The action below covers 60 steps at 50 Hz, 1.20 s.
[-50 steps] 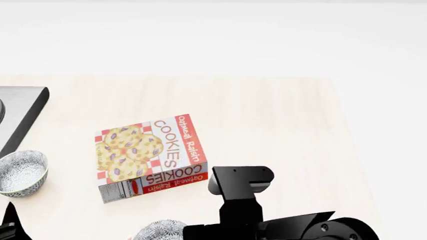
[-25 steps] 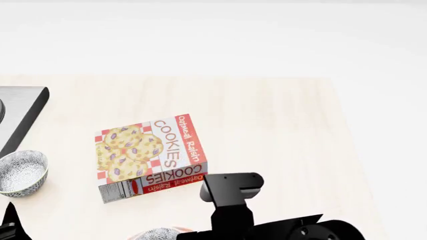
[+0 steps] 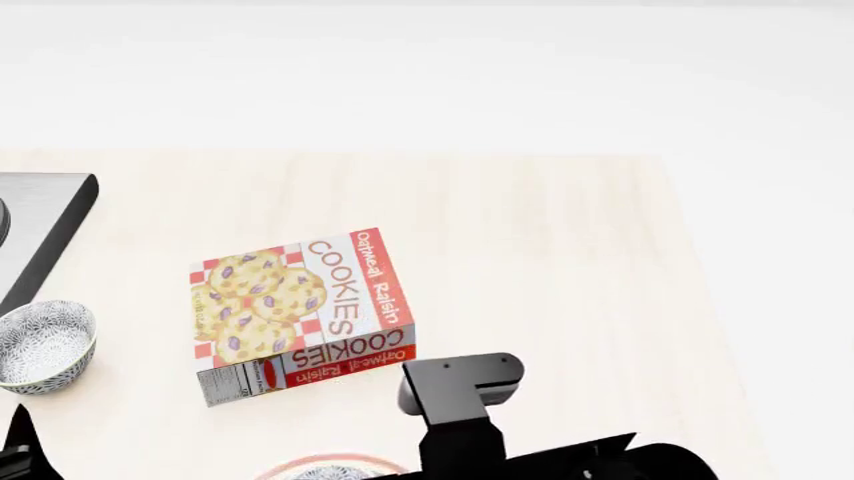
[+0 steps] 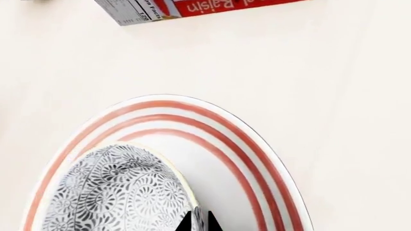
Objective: Pick the akita bowl next to the plate and place it on the plate.
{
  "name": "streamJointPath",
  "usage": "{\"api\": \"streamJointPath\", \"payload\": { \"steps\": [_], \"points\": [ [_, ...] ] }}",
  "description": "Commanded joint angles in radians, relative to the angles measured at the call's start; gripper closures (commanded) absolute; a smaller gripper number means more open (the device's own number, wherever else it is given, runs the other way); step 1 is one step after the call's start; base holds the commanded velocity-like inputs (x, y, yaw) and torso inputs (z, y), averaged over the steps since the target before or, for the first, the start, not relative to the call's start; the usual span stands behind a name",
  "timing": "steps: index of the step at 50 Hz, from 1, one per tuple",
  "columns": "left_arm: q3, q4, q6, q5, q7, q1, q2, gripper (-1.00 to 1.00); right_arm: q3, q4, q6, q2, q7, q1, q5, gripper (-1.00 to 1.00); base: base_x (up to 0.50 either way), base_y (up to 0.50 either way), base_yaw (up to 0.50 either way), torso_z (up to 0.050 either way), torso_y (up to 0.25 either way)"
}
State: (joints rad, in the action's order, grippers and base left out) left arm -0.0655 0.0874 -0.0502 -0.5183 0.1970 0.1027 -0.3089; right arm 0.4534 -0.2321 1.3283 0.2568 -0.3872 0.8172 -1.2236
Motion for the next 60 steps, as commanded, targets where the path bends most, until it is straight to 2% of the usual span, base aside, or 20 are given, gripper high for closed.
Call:
{"api": "streamJointPath", "payload": {
  "steps": [1,2,15,30,36,40,51,60],
  "points": [
    [0.003,-0.001,0.000,-0.002,0.003,0.000,-0.002,-1.00,0.032,0.016,-0.016,0.006,0.023,0.003,0.006,1.00,0.00,0.00,0.00,0.000,0.000],
    [0.003,0.001,0.001,-0.002,0.002,0.001,-0.002,-1.00,0.034,0.023,-0.015,0.010,0.029,0.007,0.004,-1.00,0.00,0.00,0.00,0.000,0.000],
    [0.005,-0.002,0.000,-0.006,0.006,0.000,-0.004,-1.00,-0.035,0.122,0.057,0.030,-0.108,0.027,-0.102,-1.00,0.00,0.00,0.00,0.000,0.000],
    [0.009,-0.002,0.002,-0.008,0.008,-0.001,-0.006,-1.00,-0.135,0.274,0.157,0.062,-0.424,0.065,-0.362,-1.00,0.00,0.00,0.00,0.000,0.000],
    [0.010,0.001,0.004,-0.008,0.009,0.000,-0.007,-1.00,-0.146,0.321,0.137,0.089,-0.455,0.049,-0.383,-1.00,0.00,0.00,0.00,0.000,0.000],
    [0.012,0.004,0.006,-0.007,0.008,0.002,-0.007,-1.00,-0.130,0.430,0.072,0.120,-0.432,0.024,-0.246,-1.00,0.00,0.00,0.00,0.000,0.000],
    [0.015,-0.003,0.005,-0.009,0.010,-0.002,-0.010,-1.00,-0.157,0.605,-0.100,0.181,-0.454,-0.094,-0.053,-1.00,0.00,0.00,0.00,0.000,0.000],
    [0.017,0.014,0.013,-0.009,0.004,0.005,-0.009,-1.00,-0.173,0.707,-0.295,0.241,-0.460,-0.256,0.158,-1.00,0.00,0.00,0.00,0.000,0.000]
  ]
}}
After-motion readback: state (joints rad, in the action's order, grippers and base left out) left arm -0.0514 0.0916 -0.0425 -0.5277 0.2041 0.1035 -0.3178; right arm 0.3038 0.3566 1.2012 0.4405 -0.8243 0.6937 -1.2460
